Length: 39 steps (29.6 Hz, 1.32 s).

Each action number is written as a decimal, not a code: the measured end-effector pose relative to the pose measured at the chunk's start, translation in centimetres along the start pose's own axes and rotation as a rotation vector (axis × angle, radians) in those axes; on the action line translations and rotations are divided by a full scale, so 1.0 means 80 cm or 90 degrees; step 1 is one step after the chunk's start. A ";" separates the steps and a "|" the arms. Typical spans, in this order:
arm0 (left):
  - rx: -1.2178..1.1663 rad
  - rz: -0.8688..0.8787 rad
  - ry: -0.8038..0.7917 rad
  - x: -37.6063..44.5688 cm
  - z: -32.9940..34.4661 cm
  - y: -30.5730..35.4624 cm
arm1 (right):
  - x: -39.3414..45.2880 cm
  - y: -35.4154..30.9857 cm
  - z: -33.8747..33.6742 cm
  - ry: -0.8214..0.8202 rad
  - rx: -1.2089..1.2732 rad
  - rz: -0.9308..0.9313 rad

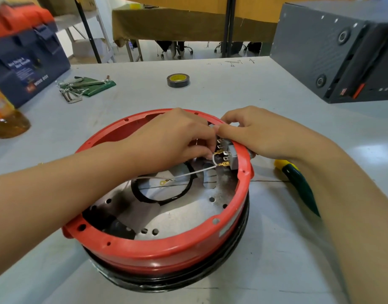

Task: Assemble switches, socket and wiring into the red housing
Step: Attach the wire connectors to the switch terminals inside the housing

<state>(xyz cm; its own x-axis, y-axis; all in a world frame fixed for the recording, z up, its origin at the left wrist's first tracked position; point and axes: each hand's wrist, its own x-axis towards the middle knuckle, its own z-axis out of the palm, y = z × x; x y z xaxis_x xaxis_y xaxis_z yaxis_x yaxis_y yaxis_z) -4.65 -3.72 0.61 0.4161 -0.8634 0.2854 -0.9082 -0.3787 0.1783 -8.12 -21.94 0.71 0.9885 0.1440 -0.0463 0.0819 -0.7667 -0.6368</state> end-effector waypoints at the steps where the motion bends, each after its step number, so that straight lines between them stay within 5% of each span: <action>1: 0.000 -0.003 0.003 0.000 0.001 0.000 | 0.000 0.000 0.000 -0.001 0.000 -0.002; 12: -0.040 -0.041 -0.003 0.003 -0.003 -0.002 | 0.001 0.003 -0.001 0.032 -0.019 -0.006; 19: -0.076 -0.142 -0.018 -0.005 -0.027 -0.006 | 0.001 0.001 -0.002 0.102 0.002 -0.032; 24: -0.047 -0.216 0.097 -0.033 -0.043 -0.015 | 0.003 0.001 -0.003 0.140 0.025 -0.031; 28: -0.046 -0.326 0.089 -0.068 -0.044 -0.027 | 0.004 0.001 0.003 0.169 0.109 -0.024; 36: -0.422 -0.461 0.135 -0.110 -0.042 -0.035 | 0.002 -0.007 0.013 0.141 0.197 -0.026; 39: -0.382 -0.492 0.222 -0.129 -0.049 -0.041 | 0.003 -0.009 0.017 0.158 0.198 -0.025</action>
<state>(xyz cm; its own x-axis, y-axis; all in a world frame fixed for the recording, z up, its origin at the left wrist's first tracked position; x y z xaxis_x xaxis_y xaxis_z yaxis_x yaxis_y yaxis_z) -5.82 7.76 0.76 0.9520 -0.2754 0.1336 -0.2560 -0.4772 0.8407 -8.13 -20.47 0.12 0.9892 -0.0153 0.1460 0.1155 -0.5325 -0.8385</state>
